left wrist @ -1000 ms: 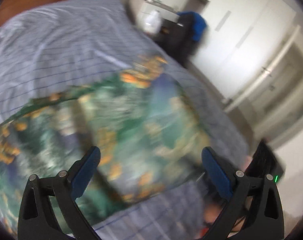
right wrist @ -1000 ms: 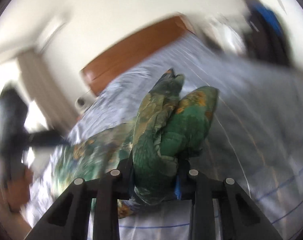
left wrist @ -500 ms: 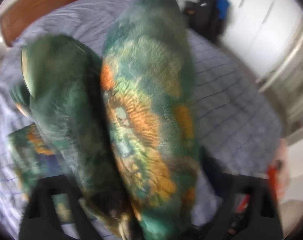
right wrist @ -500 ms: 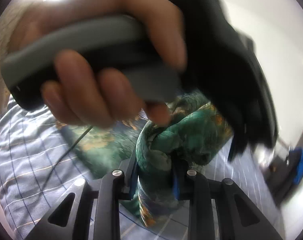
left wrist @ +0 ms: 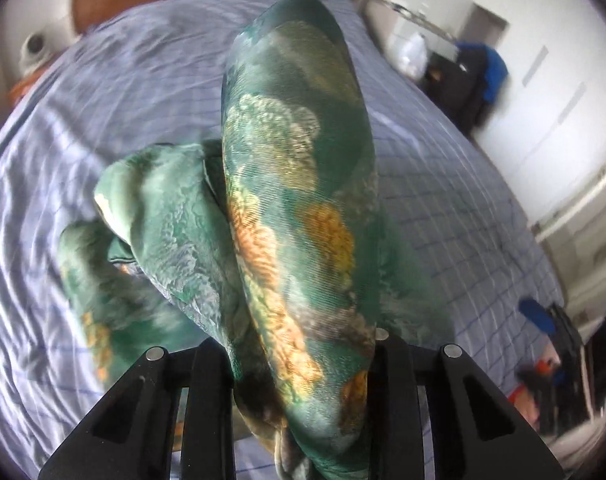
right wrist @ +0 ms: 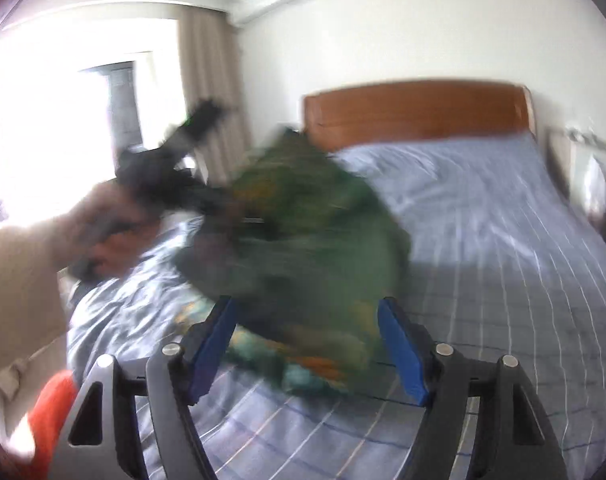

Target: Fold large clothes

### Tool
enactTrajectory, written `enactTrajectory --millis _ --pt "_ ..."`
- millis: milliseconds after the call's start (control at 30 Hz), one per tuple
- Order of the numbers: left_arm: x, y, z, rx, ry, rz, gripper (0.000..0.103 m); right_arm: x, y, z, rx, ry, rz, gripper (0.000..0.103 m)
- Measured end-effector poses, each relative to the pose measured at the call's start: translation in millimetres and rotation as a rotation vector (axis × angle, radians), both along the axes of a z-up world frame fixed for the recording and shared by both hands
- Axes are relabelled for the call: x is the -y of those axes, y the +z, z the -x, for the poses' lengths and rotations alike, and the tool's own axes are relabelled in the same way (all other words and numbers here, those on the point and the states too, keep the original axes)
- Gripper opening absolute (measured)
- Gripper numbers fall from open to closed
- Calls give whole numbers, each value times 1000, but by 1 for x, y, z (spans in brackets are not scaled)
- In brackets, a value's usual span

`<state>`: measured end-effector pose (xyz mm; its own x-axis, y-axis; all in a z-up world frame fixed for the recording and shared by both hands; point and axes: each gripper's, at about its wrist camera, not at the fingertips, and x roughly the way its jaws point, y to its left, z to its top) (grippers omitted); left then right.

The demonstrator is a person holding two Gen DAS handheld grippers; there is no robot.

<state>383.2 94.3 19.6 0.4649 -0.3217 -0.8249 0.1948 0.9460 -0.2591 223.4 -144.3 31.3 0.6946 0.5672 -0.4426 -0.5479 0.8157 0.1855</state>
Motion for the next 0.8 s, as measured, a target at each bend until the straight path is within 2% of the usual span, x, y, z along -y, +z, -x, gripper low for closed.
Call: enactTrajectory --millis 100,233,300,367,400,433,500,567,667,700,733,767,800 --pt "-41 -18 -4 -23 73 38 29 -8 -7 -31 -70 -27 -9 60" --pt "-91 -47 0 -46 168 66 31 -47 -22 -75 -135 -5 27 55" --pt "-121 -66 0 -60 225 74 33 -81 -36 -89 -160 47 78 55" --pt "-139 -84 1 -69 271 85 38 -117 -65 -101 -249 126 114 55" --pt "-151 -99 2 -80 295 141 40 -130 -81 -106 -294 140 116 56" --pt "-165 -107 2 -92 314 192 42 -137 -91 -107 -302 134 128 56" --pt "-176 -124 5 -93 345 278 45 -148 -100 -104 -264 109 170 56" --pt "-178 -127 7 -82 348 315 49 -154 -103 -99 -231 86 200 56" --pt "-186 -124 13 -76 344 400 62 -151 -97 -93 -228 85 208 56" --pt "-191 -122 17 -76 354 424 74 -146 -95 -97 -231 92 207 57" --pt "-196 -117 22 -75 392 408 90 -142 -94 -99 -235 102 204 60" --pt "-203 -109 32 -54 448 369 92 -139 -93 -100 -237 107 204 62" --pt "-205 -105 38 -35 454 373 90 -137 -91 -102 -236 106 203 66"
